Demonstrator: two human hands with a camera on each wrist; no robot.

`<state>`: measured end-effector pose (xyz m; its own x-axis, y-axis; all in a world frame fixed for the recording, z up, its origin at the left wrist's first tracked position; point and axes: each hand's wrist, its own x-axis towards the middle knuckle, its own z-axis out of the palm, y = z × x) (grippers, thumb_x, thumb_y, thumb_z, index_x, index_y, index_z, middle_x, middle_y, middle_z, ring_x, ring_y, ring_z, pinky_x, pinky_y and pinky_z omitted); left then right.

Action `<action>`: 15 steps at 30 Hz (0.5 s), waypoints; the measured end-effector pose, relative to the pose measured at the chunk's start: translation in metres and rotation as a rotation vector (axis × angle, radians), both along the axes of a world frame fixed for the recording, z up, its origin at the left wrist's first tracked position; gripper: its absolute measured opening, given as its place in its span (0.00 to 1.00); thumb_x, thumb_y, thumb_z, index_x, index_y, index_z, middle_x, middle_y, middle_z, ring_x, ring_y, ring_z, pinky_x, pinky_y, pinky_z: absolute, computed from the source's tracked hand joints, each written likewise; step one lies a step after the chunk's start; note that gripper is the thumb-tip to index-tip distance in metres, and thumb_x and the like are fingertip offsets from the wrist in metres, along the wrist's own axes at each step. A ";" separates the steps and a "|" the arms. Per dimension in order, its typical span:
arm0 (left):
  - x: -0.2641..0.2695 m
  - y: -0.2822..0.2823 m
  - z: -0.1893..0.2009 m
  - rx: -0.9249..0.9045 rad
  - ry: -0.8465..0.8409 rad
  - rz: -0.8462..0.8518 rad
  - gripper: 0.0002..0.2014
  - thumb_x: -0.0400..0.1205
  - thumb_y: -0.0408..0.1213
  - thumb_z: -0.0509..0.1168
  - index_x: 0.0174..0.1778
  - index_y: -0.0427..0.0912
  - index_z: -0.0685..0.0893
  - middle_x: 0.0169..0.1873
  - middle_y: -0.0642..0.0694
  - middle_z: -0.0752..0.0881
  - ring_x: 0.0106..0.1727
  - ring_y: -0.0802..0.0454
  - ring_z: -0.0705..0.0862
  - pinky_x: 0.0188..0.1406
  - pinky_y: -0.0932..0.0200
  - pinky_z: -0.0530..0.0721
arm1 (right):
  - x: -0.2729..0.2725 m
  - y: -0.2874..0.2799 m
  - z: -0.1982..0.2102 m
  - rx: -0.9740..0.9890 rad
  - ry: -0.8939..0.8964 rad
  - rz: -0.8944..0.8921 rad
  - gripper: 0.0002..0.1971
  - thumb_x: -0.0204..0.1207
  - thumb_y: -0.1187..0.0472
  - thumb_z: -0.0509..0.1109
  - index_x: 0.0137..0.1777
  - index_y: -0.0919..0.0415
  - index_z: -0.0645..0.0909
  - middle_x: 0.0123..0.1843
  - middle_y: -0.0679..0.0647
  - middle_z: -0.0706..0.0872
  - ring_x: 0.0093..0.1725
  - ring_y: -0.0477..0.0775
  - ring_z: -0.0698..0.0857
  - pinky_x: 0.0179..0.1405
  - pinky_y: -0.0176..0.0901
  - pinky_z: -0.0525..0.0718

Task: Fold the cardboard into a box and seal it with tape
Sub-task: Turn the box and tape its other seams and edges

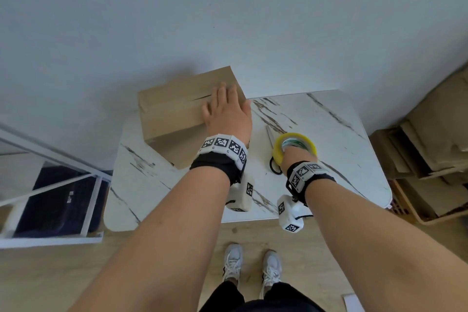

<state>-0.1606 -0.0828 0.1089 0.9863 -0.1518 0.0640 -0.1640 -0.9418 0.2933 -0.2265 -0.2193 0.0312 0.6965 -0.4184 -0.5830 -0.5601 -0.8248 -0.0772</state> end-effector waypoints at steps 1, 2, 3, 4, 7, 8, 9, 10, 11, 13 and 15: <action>0.000 -0.001 0.002 -0.003 0.003 0.009 0.27 0.87 0.52 0.47 0.82 0.48 0.59 0.84 0.48 0.55 0.85 0.50 0.51 0.82 0.45 0.51 | -0.002 -0.001 0.004 0.001 -0.022 -0.020 0.14 0.82 0.62 0.60 0.33 0.60 0.71 0.32 0.52 0.76 0.39 0.54 0.78 0.44 0.44 0.75; 0.000 -0.001 0.004 -0.007 0.008 0.018 0.27 0.87 0.51 0.48 0.82 0.47 0.59 0.84 0.48 0.55 0.85 0.49 0.51 0.82 0.45 0.51 | -0.004 -0.003 0.009 0.010 -0.043 -0.045 0.12 0.81 0.62 0.60 0.34 0.60 0.72 0.34 0.52 0.77 0.39 0.54 0.79 0.45 0.45 0.75; 0.000 -0.002 0.007 -0.016 0.019 0.027 0.27 0.87 0.51 0.49 0.82 0.47 0.59 0.84 0.47 0.55 0.85 0.49 0.50 0.82 0.46 0.51 | -0.004 -0.005 0.013 0.033 -0.065 -0.078 0.10 0.81 0.62 0.60 0.38 0.61 0.73 0.37 0.52 0.78 0.41 0.55 0.79 0.48 0.45 0.76; 0.001 -0.002 0.011 -0.029 0.033 0.031 0.26 0.87 0.50 0.50 0.82 0.47 0.59 0.84 0.47 0.54 0.85 0.48 0.50 0.82 0.46 0.52 | -0.005 -0.008 0.017 0.074 -0.097 -0.122 0.07 0.81 0.61 0.60 0.42 0.60 0.73 0.42 0.54 0.80 0.46 0.56 0.81 0.52 0.47 0.77; 0.003 -0.002 0.024 -0.057 0.060 -0.009 0.25 0.88 0.46 0.52 0.81 0.46 0.62 0.83 0.46 0.57 0.85 0.47 0.52 0.82 0.46 0.55 | -0.004 -0.018 0.032 0.231 -0.271 -0.264 0.07 0.79 0.57 0.59 0.45 0.60 0.73 0.49 0.60 0.84 0.51 0.64 0.83 0.56 0.52 0.81; 0.004 -0.003 0.030 -0.066 0.061 -0.033 0.24 0.88 0.44 0.53 0.80 0.45 0.63 0.82 0.45 0.60 0.84 0.46 0.55 0.81 0.47 0.57 | -0.004 -0.022 0.039 0.268 -0.340 -0.300 0.10 0.79 0.55 0.58 0.41 0.60 0.73 0.44 0.59 0.83 0.46 0.63 0.83 0.50 0.51 0.82; 0.006 -0.003 0.034 -0.082 0.061 -0.053 0.23 0.87 0.42 0.54 0.79 0.45 0.66 0.81 0.45 0.64 0.82 0.46 0.60 0.80 0.47 0.61 | -0.005 -0.026 0.046 0.289 -0.401 -0.325 0.12 0.79 0.53 0.58 0.38 0.60 0.72 0.39 0.57 0.81 0.40 0.61 0.80 0.41 0.47 0.79; 0.008 -0.004 0.039 -0.111 0.070 -0.067 0.22 0.87 0.41 0.55 0.78 0.46 0.68 0.78 0.45 0.68 0.80 0.45 0.65 0.78 0.47 0.66 | -0.006 -0.029 0.054 0.301 -0.454 -0.332 0.12 0.79 0.53 0.58 0.38 0.60 0.72 0.36 0.55 0.79 0.36 0.59 0.78 0.35 0.42 0.75; 0.010 -0.006 0.044 -0.153 0.092 -0.073 0.21 0.86 0.40 0.56 0.77 0.47 0.71 0.76 0.45 0.73 0.77 0.45 0.70 0.75 0.47 0.70 | -0.007 -0.031 0.062 0.312 -0.500 -0.326 0.09 0.78 0.56 0.60 0.40 0.60 0.74 0.36 0.55 0.78 0.36 0.57 0.77 0.31 0.41 0.71; 0.012 -0.010 0.055 -0.256 0.135 -0.072 0.19 0.86 0.38 0.57 0.74 0.48 0.75 0.72 0.46 0.78 0.72 0.45 0.77 0.72 0.50 0.74 | -0.009 -0.036 0.078 0.354 -0.596 -0.318 0.05 0.76 0.61 0.62 0.48 0.61 0.78 0.40 0.55 0.80 0.39 0.57 0.77 0.33 0.40 0.71; 0.012 -0.015 0.065 -0.326 0.143 -0.089 0.17 0.85 0.37 0.58 0.71 0.47 0.78 0.71 0.47 0.79 0.71 0.46 0.77 0.71 0.54 0.74 | -0.013 -0.039 0.093 0.412 -0.697 -0.318 0.06 0.75 0.61 0.64 0.48 0.62 0.79 0.38 0.55 0.79 0.38 0.56 0.77 0.36 0.41 0.73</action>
